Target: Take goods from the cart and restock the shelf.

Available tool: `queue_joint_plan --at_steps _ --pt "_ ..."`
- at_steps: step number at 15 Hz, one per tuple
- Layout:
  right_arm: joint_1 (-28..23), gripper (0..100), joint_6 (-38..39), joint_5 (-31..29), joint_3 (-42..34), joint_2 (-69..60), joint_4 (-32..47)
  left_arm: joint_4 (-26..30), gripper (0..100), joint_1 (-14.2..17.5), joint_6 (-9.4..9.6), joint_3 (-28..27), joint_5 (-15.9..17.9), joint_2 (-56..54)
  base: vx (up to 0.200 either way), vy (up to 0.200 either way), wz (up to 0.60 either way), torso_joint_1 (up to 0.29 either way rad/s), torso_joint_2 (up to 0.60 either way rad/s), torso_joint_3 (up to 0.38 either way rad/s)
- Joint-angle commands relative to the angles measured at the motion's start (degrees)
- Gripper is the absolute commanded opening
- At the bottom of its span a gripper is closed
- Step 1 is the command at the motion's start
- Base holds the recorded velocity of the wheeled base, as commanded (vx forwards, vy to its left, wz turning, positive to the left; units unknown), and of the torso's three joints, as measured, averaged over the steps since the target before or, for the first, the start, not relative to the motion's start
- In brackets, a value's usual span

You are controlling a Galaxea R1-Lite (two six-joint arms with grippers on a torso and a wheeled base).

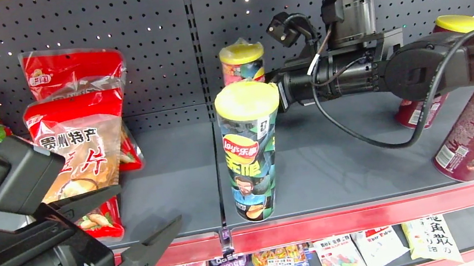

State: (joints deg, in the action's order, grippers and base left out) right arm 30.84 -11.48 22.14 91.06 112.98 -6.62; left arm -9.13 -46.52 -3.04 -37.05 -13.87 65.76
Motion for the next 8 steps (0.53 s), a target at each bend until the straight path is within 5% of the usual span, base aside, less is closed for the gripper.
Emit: queue_joint_plan --at_steps 1,8 --pt "0.10 100 0.06 -0.08 -1.50 -1.89 -0.06 -0.01 100 1.34 -0.04 0.05 0.07 0.25 0.000 0.000 0.00 0.000 0.00 0.000" --pt "-0.34 100 1.55 -7.11 -16.44 -16.21 -0.06 -1.86 100 3.45 -0.04 -1.19 1.83 5.52 0.000 0.000 0.00 0.000 0.00 0.000"
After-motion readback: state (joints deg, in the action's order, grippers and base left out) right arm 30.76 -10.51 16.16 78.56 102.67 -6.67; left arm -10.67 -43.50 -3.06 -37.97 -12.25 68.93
